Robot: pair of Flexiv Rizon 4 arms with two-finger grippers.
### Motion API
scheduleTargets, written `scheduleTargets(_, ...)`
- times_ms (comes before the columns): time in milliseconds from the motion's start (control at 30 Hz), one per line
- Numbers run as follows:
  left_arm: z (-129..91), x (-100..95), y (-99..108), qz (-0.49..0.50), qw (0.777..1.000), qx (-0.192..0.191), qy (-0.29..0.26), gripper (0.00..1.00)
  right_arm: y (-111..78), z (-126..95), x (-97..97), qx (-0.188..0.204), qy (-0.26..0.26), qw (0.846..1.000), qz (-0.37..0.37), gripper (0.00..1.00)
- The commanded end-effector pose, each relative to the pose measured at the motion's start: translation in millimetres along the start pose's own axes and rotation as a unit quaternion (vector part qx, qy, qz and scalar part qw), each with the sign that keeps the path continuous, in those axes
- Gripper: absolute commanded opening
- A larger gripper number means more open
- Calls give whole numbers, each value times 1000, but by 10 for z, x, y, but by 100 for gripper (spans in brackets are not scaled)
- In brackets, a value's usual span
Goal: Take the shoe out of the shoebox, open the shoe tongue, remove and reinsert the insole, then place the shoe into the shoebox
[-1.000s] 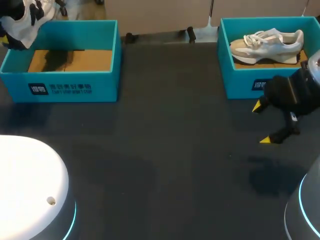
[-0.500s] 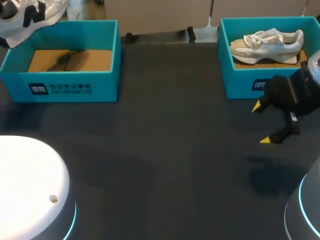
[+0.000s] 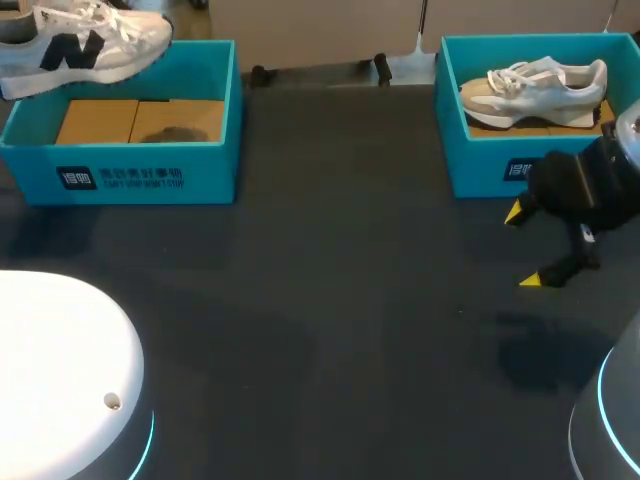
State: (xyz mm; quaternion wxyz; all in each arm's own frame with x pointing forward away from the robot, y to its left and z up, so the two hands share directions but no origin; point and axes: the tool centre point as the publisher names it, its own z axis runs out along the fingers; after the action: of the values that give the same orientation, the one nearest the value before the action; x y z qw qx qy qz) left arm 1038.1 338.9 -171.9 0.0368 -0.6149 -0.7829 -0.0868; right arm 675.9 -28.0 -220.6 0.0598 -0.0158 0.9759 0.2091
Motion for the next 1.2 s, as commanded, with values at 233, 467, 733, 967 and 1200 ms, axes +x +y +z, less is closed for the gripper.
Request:
scheduleTargets(233, -12, 35, -31, 105, 994, -12, -4, 0, -1, 18, 4, 1, -1, 1000, 0, 100)
scheduleTargets(467, 35, -52, -54, 95, 995, -1, -10, 0, -1, 18, 4, 1, -1, 1000, 0, 100)
scheduleTargets(733, 175, -181, -52, 96, 995, -19, -10, 0, -1, 18, 4, 1, -1, 1000, 0, 100)
scheduleTargets(967, 384, -327, 27, 114, 992, -46, -20, 0, -1, 18, 4, 1, -1, 1000, 0, 100)
scheduleTargets(1200, 517, -414, 136, 119, 991, -55, -26, 0, -1, 18, 4, 1, -1, 1000, 0, 100)
